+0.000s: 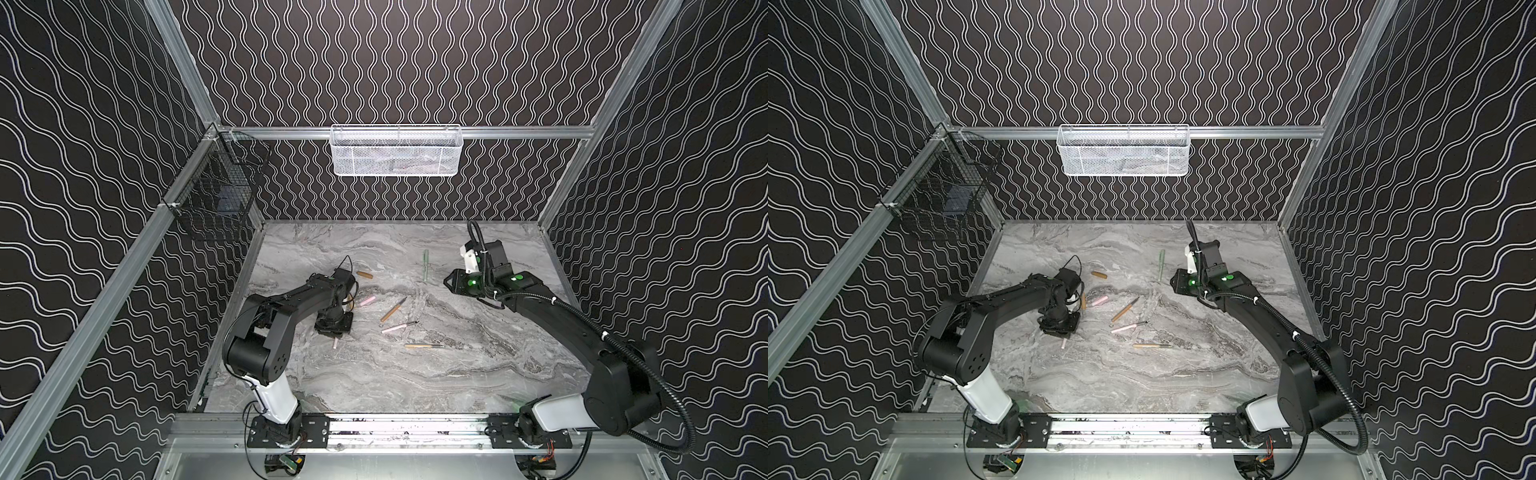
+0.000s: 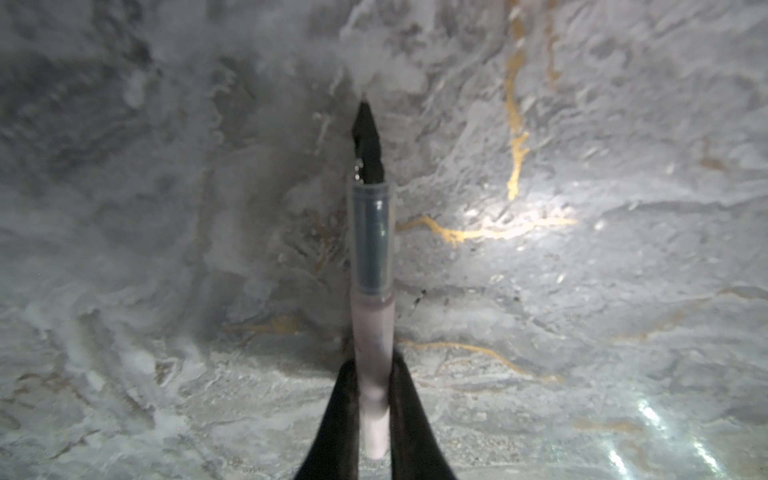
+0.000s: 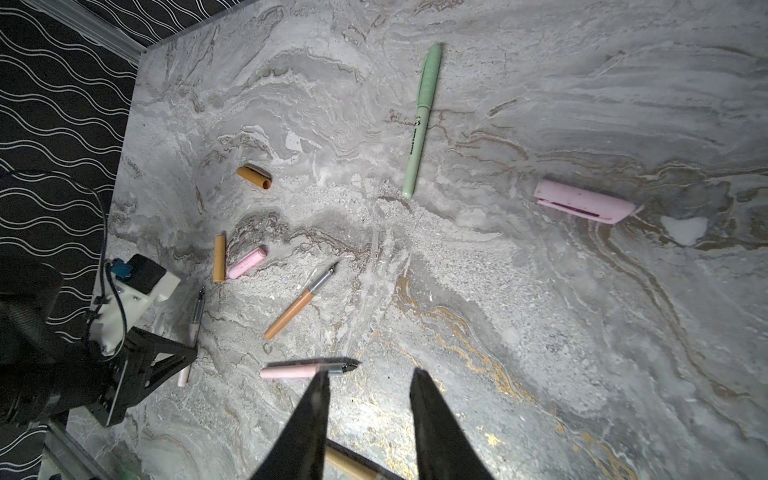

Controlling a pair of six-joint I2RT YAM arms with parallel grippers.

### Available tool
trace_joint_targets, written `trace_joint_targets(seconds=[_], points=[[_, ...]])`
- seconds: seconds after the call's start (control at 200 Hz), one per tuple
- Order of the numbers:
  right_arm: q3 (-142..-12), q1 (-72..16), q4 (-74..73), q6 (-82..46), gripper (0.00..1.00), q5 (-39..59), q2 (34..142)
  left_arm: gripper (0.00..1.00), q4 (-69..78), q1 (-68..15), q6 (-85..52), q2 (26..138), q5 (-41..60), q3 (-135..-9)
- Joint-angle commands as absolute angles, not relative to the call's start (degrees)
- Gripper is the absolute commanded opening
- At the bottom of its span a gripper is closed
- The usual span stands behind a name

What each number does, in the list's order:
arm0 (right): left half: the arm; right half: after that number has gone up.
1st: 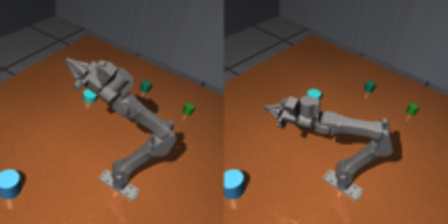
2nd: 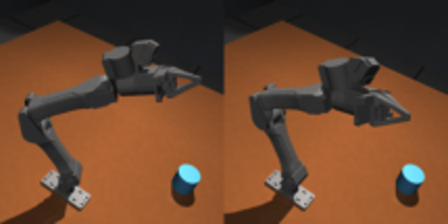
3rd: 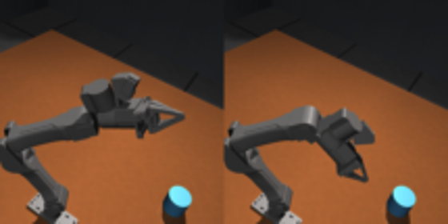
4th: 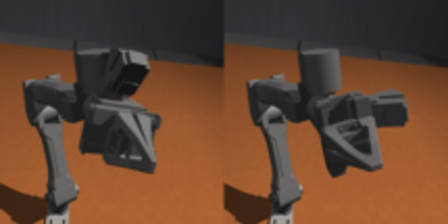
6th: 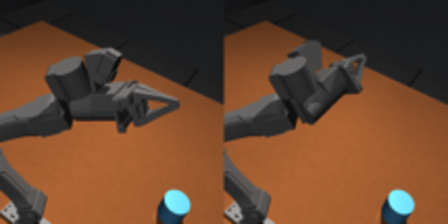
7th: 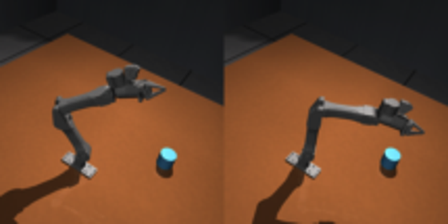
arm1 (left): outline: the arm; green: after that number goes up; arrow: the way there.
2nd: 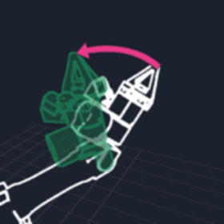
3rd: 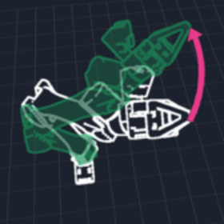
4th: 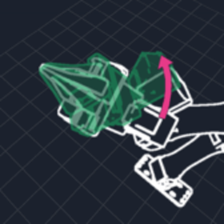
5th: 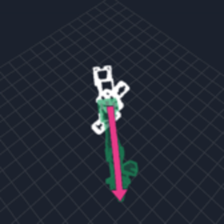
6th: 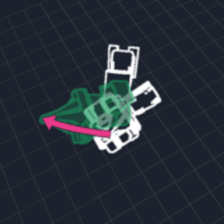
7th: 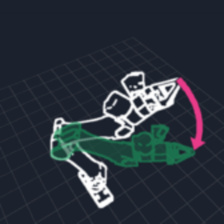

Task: Insert the pens into the pen caps
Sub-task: 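Lift the pink pen upright with the left gripper while the right gripper approaches it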

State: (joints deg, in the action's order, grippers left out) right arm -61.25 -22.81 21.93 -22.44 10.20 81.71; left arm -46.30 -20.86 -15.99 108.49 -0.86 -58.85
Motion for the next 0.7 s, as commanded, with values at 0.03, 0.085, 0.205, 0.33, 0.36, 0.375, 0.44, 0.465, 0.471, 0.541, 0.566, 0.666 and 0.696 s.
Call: trace_joint_targets(seconds=[0.03, 0.085, 0.205, 0.33, 0.36, 0.375, 0.44, 0.465, 0.471, 0.541, 0.566, 0.666, 0.696], points=[[-61.10, -22.77, 21.09, -22.19, 0.36, 10.24, 80.44, 0.08, -42.58, -20.72, -14.92, 106.99, 0.00, -58.58], [-61.08, -22.76, 21.31, -22.22, 0.36, 10.24, 80.16, 0.08, -42.37, -20.74, -15.01, 105.54, 0.16, -58.36], [-60.85, -22.76, 21.21, -22.46, 0.36, 10.92, 79.45, 0.07, -41.77, -20.72, -14.50, 101.42, 1.14, -58.01], [-60.93, -22.76, 21.45, -22.81, 0.36, 12.77, 78.38, 0.04, -42.35, -21.33, -12.88, 95.47, 3.15, -59.12], [-60.87, -22.76, 21.32, -22.76, 0.36, 13.31, 77.92, 0.04, -42.45, -21.87, -12.38, 93.65, 3.84, -60.04], [-60.77, -22.76, 21.21, -22.70, 0.36, 13.59, 77.62, 0.04, -42.45, -22.26, -12.11, 92.70, 4.11, -60.63], [-60.65, -22.76, 20.80, -22.33, 0.36, 14.51, 76.21, 0.04, -41.96, -24.48, -11.40, 89.03, 4.89, -63.45], [-60.68, -22.76, 20.62, -22.18, 0.36, 14.91, 75.60, 0.04, -41.42, -25.52, -11.06, 87.93, 5.20, -64.78], [-60.62, -22.76, 20.55, -22.17, 0.36, 15.06, 75.50, 0.04, -41.28, -25.77, -11.02, 87.69, 5.28, -64.99], [-60.32, -22.77, 19.58, -21.90, 0.36, 16.51, 73.62, 0.04, -38.63, -28.72, -10.34, 85.95, 5.98, -68.45], [-60.15, -22.76, 19.08, -21.73, 0.37, 17.23, 72.92, 0.04, -37.53, -29.61, -10.14, 85.82, 6.45, -69.62], [-58.80, -22.76, 15.75, -21.60, 0.37, 19.51, 69.46, 0.03, -31.13, -32.03, -9.86, 86.84, 10.09, -73.04], [-58.04, -22.76, 14.14, -22.02, 0.37, 20.24, 68.29, 0.03, -28.68, -32.43, -9.80, 87.44, 11.72, -73.56]])
